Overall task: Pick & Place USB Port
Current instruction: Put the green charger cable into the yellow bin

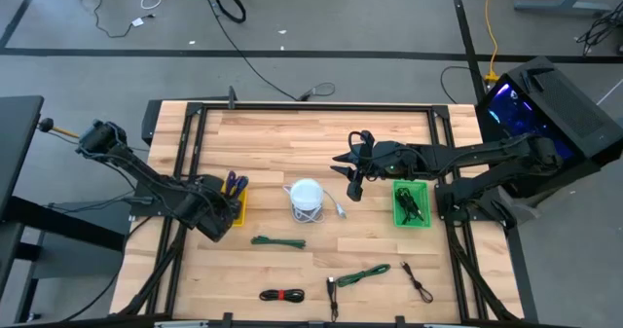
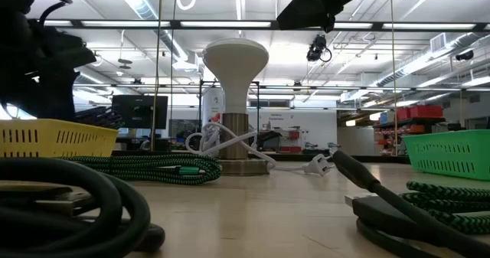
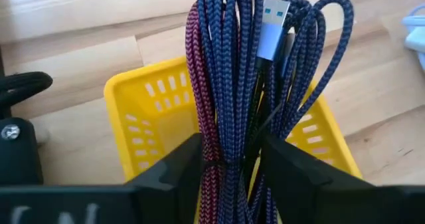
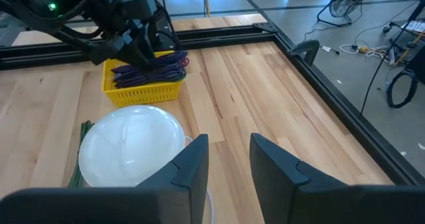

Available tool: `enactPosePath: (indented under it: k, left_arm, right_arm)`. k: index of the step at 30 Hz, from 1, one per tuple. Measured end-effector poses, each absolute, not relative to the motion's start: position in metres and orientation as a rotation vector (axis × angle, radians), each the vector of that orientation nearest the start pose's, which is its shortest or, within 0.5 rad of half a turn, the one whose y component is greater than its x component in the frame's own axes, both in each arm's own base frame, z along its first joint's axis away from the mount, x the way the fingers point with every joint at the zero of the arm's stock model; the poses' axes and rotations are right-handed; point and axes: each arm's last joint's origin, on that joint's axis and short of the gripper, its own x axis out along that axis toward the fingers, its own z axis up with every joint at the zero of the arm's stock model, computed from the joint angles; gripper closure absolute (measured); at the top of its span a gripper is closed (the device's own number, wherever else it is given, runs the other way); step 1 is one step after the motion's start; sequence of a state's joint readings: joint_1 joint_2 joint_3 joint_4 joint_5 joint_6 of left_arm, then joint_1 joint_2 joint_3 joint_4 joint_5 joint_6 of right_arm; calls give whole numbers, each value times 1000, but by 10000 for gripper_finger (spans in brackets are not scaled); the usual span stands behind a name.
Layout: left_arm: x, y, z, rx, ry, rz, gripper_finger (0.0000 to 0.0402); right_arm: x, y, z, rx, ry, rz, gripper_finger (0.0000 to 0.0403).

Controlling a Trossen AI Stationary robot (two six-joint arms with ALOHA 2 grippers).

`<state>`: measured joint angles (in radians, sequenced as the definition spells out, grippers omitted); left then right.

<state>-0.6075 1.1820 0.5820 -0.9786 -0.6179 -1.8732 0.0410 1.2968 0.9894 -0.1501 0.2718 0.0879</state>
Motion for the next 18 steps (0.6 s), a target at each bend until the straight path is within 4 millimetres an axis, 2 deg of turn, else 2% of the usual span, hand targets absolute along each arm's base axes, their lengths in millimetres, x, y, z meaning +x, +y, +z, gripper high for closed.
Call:
enactPosePath:
  k: [5, 10, 14, 18]
  left_arm:
    - [137, -75, 176, -678, 768, 1042, 199]
    - [144, -79, 198, -625, 778, 1002, 181]
    - [164, -91, 215, -561, 738, 788, 182]
    - [193, -107, 234, -485, 651, 486, 187]
  right_arm:
    - [286, 4, 298, 14, 443, -246, 292]
    - [286, 4, 298, 14, 443, -246, 292]
    - [286, 4, 298, 16, 442, -247, 292]
    - [286, 4, 299, 17, 439, -247, 292]
